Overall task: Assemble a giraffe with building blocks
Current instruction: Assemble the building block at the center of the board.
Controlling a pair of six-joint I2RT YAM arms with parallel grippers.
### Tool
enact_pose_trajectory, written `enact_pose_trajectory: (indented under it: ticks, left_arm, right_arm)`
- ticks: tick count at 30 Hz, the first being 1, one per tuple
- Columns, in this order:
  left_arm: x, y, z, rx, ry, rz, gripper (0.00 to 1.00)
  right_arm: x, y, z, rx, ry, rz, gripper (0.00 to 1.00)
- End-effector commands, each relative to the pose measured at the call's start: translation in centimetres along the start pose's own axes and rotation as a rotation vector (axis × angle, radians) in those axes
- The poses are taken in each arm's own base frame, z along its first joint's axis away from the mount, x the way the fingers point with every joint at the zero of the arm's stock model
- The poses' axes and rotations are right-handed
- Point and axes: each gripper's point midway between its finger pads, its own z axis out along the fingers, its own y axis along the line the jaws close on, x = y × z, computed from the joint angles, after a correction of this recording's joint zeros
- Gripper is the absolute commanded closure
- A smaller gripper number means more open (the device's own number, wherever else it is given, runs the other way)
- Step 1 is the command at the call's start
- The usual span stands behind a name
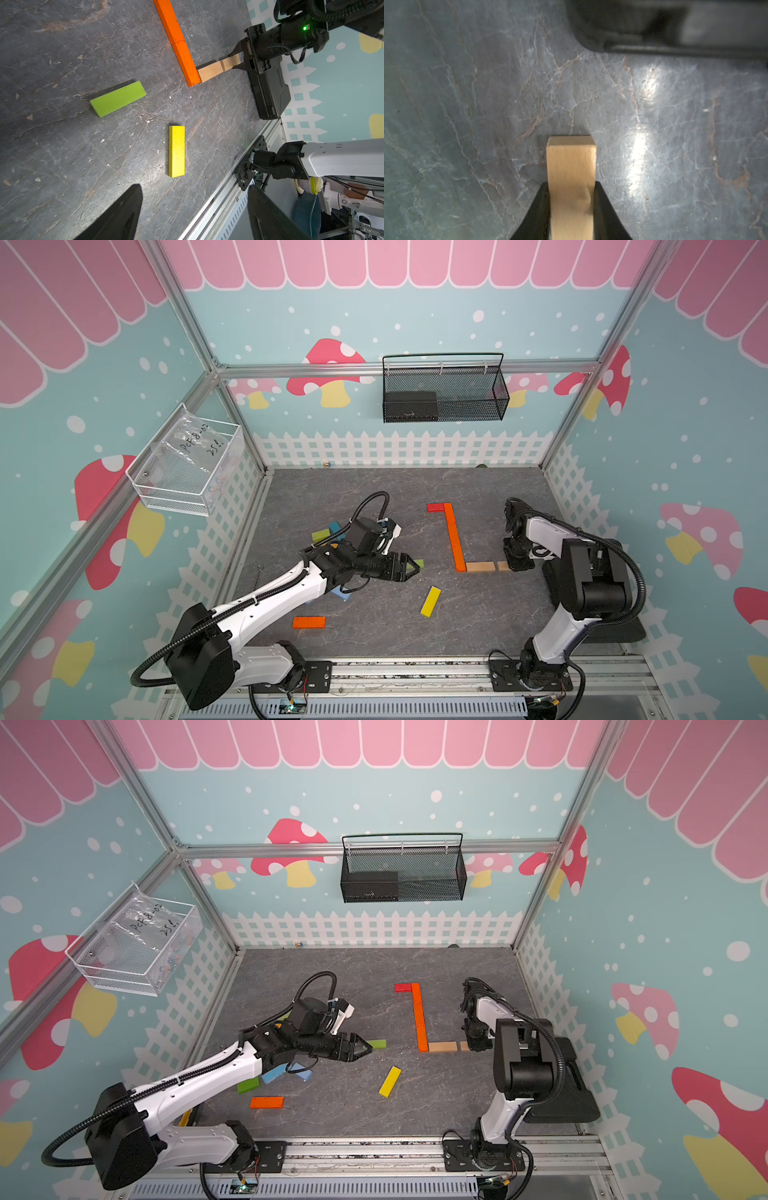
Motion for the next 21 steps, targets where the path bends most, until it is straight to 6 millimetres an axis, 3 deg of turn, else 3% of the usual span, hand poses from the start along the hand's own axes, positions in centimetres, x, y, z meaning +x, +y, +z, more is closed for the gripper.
enact_pose_trajectory:
  ticks: [1,4,21]
  left_arm:
    - [-0.7,-0.8,-0.3,0.015,-0.012,0.023,0.18]
    - [-0.7,-0.8,-0.3,0.014,-0.015,0.023,0.18]
    - [-1.0,-0.9,-0.5,0.012,-0.021,0.027,0.18]
  right_arm:
    - [1.3,-0.6,1.2,0.020,0.036,0.019,0.86]
    - [1.5,-0.7,1.2,0.021,0.034,0.010,0.82]
    - [2.8,-1.2,1.5,0.028,0.044,-0.019,0.82]
